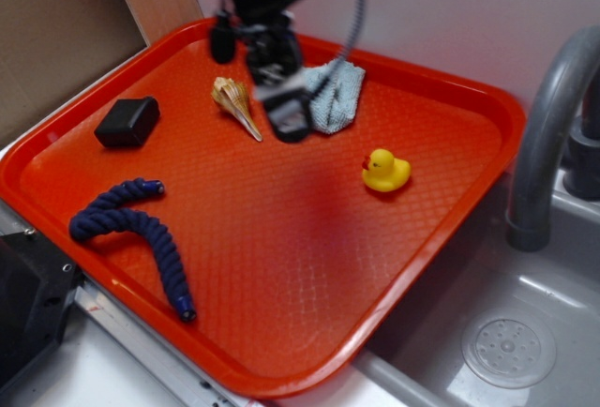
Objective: Grab the yellow duck.
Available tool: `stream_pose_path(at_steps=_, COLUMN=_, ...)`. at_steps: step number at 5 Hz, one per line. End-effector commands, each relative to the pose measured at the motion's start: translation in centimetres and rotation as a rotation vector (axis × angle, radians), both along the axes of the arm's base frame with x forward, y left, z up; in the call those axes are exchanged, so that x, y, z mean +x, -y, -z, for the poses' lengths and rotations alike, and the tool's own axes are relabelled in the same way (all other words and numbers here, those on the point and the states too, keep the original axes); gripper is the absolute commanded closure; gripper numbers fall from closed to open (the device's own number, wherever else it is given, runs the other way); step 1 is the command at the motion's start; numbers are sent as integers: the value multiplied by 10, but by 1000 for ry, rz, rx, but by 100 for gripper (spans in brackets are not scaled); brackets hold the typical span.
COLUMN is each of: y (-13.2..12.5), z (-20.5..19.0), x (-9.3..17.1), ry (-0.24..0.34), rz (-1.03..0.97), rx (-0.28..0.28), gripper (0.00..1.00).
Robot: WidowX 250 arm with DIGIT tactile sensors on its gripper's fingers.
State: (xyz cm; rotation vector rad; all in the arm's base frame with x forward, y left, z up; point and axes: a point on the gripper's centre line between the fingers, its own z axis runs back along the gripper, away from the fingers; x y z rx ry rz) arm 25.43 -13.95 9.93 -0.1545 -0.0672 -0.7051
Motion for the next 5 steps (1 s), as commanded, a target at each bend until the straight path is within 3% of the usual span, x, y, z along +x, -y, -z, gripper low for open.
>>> stream_pose_path(at_steps=1, y=22, z=16, x=23, ry=-4, rz=59, rx=11, gripper=0)
stream_pose_path(at_steps=3, y=33, z=56, x=13, ry=-81, rz=171, rx=46, gripper=0)
stream_pose_path(at_steps=5, y=45, z=74, x=12, ry=-115, rz=221, rx=63, gripper=0)
